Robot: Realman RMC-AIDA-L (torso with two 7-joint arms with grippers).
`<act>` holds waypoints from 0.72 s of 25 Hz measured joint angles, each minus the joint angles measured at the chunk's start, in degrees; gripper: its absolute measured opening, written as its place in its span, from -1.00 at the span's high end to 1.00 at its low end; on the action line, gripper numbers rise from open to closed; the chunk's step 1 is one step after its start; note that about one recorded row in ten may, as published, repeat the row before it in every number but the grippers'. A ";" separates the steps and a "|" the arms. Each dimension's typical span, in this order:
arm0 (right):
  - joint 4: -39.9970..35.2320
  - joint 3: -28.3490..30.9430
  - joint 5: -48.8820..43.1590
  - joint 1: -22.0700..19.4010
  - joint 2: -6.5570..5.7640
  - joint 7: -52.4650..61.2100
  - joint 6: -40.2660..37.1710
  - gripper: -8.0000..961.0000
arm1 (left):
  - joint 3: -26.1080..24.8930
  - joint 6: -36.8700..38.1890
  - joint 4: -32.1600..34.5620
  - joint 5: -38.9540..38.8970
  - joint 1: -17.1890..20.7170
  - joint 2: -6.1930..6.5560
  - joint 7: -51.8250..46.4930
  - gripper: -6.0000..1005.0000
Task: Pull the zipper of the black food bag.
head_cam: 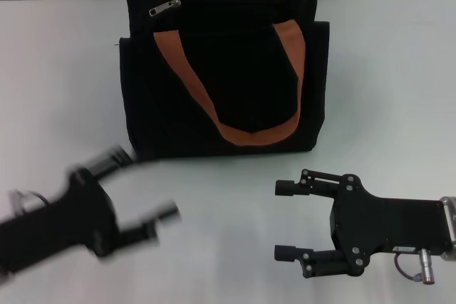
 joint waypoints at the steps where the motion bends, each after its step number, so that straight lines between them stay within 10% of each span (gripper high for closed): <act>1: 0.00 0.00 0.00 0.00 0.00 0.00 0.00 -0.67 | -4.44 -1.24 -1.18 -0.08 -0.13 -0.30 1.24 -0.62; 9: 8.80 -0.33 1.19 3.23 0.16 -6.52 2.52 -0.67 | -22.70 -22.87 -8.00 -0.70 -8.00 -0.41 -1.08 -0.60; 18: 11.24 0.05 1.36 3.41 0.17 -7.45 4.20 -0.67 | -19.92 -27.46 -8.06 -0.15 -14.19 -0.40 -1.82 -0.57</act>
